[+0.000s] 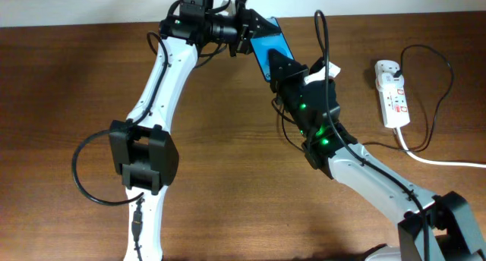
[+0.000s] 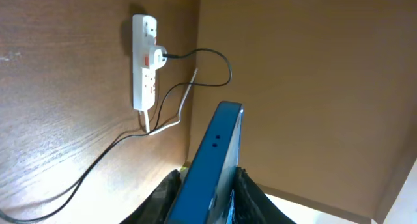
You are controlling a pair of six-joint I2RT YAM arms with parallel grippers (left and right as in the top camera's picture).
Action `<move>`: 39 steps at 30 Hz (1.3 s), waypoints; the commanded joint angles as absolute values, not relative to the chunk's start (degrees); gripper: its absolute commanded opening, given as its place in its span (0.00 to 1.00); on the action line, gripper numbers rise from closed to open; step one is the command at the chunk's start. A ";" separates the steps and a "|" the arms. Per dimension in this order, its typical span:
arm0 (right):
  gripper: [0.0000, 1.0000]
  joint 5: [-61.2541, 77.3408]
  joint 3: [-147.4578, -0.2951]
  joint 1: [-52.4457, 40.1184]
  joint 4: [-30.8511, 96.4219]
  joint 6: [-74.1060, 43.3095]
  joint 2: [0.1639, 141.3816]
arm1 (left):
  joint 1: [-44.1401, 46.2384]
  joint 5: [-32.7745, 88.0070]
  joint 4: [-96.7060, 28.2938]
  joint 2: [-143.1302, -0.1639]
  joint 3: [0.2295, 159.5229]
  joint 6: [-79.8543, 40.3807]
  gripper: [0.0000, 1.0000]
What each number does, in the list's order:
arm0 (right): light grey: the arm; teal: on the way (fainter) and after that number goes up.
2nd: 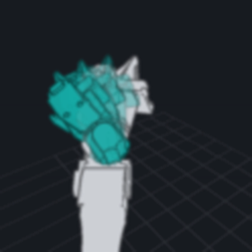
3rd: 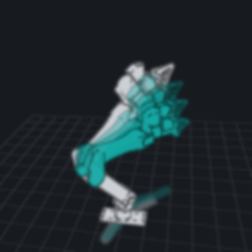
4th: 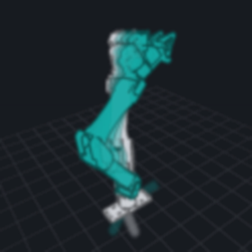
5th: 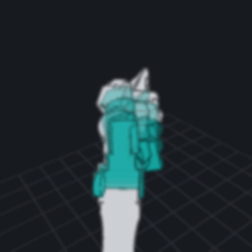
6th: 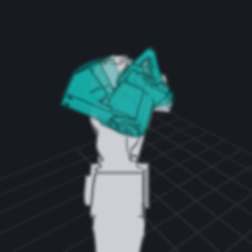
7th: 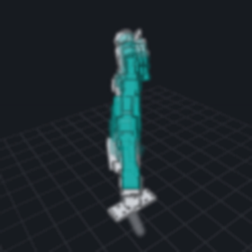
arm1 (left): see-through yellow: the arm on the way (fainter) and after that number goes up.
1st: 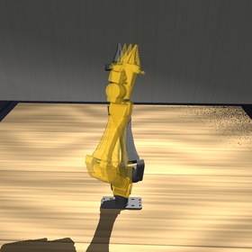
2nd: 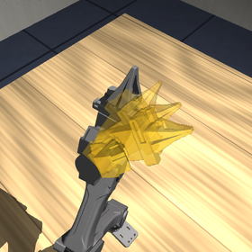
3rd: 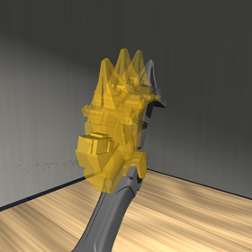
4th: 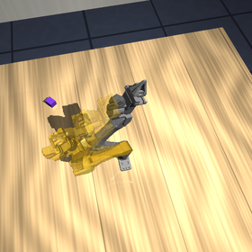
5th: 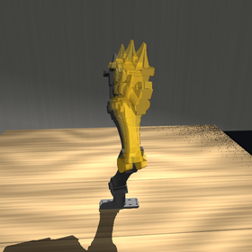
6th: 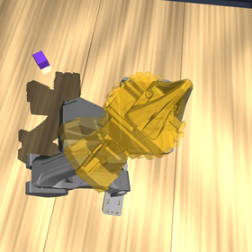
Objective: Plug charger to phone and switch on socket
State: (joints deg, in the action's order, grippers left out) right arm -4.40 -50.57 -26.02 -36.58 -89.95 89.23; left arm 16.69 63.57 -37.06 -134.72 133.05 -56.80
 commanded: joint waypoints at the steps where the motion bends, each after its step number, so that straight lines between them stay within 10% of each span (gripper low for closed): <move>1: 0.04 -1.61 -51.72 -27.38 -37.30 -89.06 90.67 | 18.94 64.45 -34.39 -135.00 133.34 -59.61 0.28; 9: 0.04 -2.02 -51.72 -27.35 -41.87 -89.49 92.55 | 21.45 66.30 -34.52 -135.00 133.34 -59.57 0.33; 15: 0.04 -2.52 -51.79 -27.27 -42.78 -89.47 92.53 | 21.61 69.25 -34.54 -135.00 133.34 -59.61 0.16; 39: 0.05 -1.15 -51.83 -27.42 -39.22 -87.53 92.55 | 19.92 55.81 -33.98 -135.00 133.34 -62.30 0.00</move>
State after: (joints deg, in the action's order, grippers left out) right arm -7.81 -51.55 -25.54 -40.51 -98.80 91.79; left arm 18.48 63.13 -33.65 -134.72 133.05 -58.61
